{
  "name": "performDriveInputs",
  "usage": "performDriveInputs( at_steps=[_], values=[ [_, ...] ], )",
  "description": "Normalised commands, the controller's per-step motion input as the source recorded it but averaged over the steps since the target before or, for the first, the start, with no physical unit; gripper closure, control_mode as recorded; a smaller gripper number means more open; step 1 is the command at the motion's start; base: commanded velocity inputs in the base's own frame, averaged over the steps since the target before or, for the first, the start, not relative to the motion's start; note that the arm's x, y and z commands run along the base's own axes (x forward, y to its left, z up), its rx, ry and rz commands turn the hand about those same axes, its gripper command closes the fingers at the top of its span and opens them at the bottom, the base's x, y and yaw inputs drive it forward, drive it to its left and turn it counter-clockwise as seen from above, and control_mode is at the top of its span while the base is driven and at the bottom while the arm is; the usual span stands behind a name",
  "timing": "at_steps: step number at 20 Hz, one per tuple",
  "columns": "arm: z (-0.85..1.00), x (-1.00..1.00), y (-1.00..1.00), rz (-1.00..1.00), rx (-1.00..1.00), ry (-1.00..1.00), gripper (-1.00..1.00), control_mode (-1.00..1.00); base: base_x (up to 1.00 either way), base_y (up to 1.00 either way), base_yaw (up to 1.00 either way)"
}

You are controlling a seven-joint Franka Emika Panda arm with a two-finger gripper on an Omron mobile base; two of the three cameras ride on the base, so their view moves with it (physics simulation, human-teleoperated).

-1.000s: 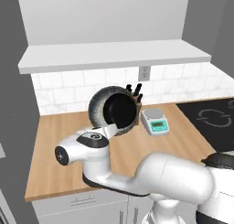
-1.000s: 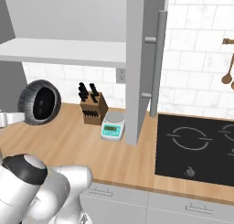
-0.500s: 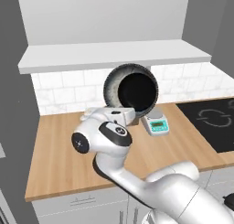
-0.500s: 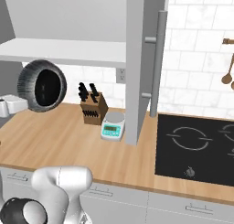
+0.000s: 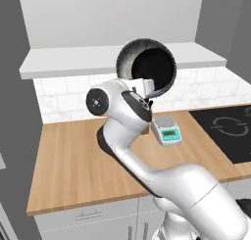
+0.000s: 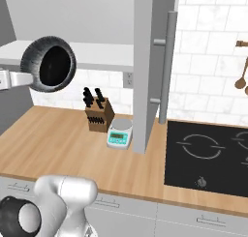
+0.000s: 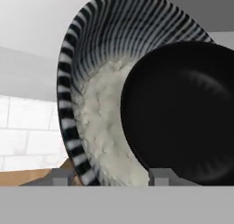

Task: Pick up the bowls on the counter and stack them on top of one another in the open cabinet. Place the smaller bowl on top of the larger bowl.

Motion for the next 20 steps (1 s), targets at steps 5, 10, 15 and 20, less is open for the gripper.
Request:
performDriveInputs(
  at_steps=[5, 10, 15, 20],
  values=[
    [0.69, 0.48, -0.02, 0.0, -0.04, 0.5, 1.0, -1.0, 0.0, 0.0, 0.0],
    [0.0, 0.3, 0.0, 0.0, 0.0, 0.0, 1.0, -1.0, 0.0, 0.0, 0.0],
    [0.0, 0.8, -0.04, 0.0, 0.0, 0.0, 1.0, -1.0, 0.0, 0.0, 0.0],
    [0.0, 1.0, -0.05, 0.0, 0.0, 0.0, 1.0, -1.0, 0.0, 0.0, 0.0]
  ],
)
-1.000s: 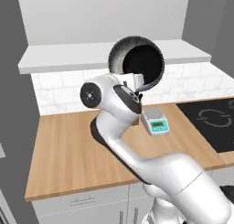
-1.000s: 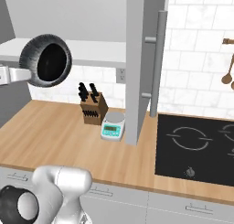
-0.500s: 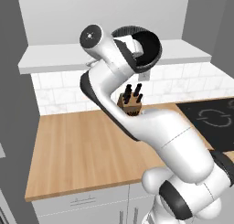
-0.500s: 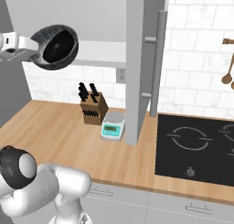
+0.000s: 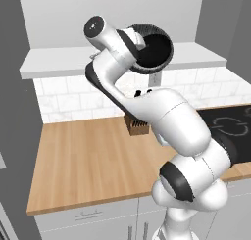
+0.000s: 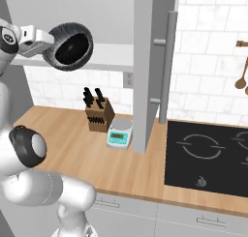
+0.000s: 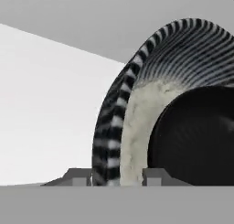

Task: Pick up the bowls on the counter and stack them on top of one another in the open cabinet. Place the smaller bowl on top of the larger bowl.

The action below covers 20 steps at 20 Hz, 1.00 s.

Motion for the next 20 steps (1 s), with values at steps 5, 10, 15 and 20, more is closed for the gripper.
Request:
performDriveInputs(
  at_steps=[5, 10, 15, 20],
  values=[
    [0.0, 1.0, -0.03, 0.0, 0.0, 0.04, 1.0, -1.0, 0.0, 0.0, 0.0],
    [-0.04, 0.91, 0.0, 0.0, 0.0, 0.0, 1.0, -1.0, 0.0, 0.0, 0.0],
    [-0.09, 0.6, -0.07, 0.06, 0.0, -0.1, -1.0, -1.0, 0.0, 0.0, 0.0],
    [-0.05, 0.16, -0.02, 0.01, 0.0, -0.07, -1.0, -1.0, 0.0, 0.0, 0.0]
  ],
)
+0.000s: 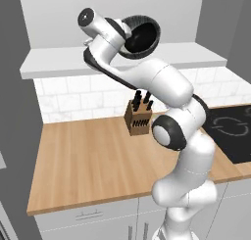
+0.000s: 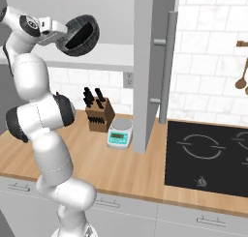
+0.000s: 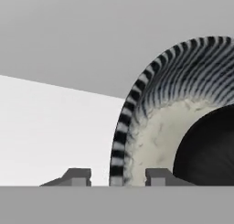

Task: Pick up the bowls on the counter and stack them on top of one another in the open cabinet. Place the smaller bowl on top of the larger bowl.

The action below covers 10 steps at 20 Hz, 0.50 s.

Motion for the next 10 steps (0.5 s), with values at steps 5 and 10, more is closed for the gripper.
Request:
performDriveInputs(
  at_steps=[5, 10],
  values=[
    [-0.14, -0.53, 0.0, 0.0, 0.0, -0.1, -1.0, -1.0, 0.0, 0.0, 0.0],
    [-0.33, -0.97, -0.09, 0.0, 0.0, -0.28, -1.0, -1.0, 0.0, 0.0, 0.0]
  ],
)
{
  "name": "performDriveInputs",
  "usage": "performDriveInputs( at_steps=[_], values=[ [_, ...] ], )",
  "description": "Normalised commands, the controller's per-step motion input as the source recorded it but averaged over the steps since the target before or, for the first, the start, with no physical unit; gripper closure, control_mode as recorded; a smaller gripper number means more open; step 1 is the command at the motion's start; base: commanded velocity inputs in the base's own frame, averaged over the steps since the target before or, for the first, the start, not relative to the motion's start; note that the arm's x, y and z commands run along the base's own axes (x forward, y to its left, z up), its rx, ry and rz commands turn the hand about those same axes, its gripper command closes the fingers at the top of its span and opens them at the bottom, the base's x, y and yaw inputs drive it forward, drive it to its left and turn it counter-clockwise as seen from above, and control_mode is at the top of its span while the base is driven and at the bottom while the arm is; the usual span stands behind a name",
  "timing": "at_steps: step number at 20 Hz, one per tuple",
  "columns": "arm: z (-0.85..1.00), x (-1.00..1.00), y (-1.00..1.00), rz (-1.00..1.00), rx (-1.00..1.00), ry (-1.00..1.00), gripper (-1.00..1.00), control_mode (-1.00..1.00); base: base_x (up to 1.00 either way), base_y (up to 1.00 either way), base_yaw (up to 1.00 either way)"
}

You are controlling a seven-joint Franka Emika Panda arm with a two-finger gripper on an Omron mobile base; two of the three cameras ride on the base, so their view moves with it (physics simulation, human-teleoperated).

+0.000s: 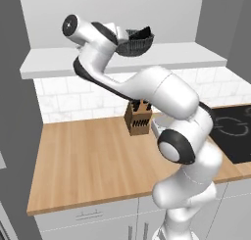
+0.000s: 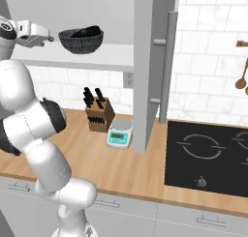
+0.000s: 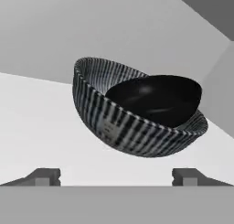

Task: Pick up the bowls on the counter and stack them on top of one another in the open cabinet. Place the smaller bowl on top of the larger bowl.

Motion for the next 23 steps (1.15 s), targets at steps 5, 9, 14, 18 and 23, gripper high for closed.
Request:
performDriveInputs(
  at_steps=[5, 9, 14, 18, 23],
  values=[
    [-0.9, -1.0, -0.36, 0.0, 0.0, -0.26, -1.0, -1.0, 0.0, 0.0, 0.0],
    [-1.0, -1.0, -0.74, 0.0, 0.0, -0.05, -1.0, -1.0, 0.0, 0.0, 0.0],
    [-1.0, -1.0, -0.93, 0.0, 0.0, 0.0, -1.0, -1.0, 0.0, 0.0, 0.0],
    [-1.0, -1.0, -0.95, 0.0, 0.0, 0.0, -1.0, -1.0, 0.0, 0.0, 0.0],
    [-0.6, -0.6, -0.52, 0.02, 0.01, 0.09, -1.0, -1.0, 0.0, 0.0, 0.0]
  ],
)
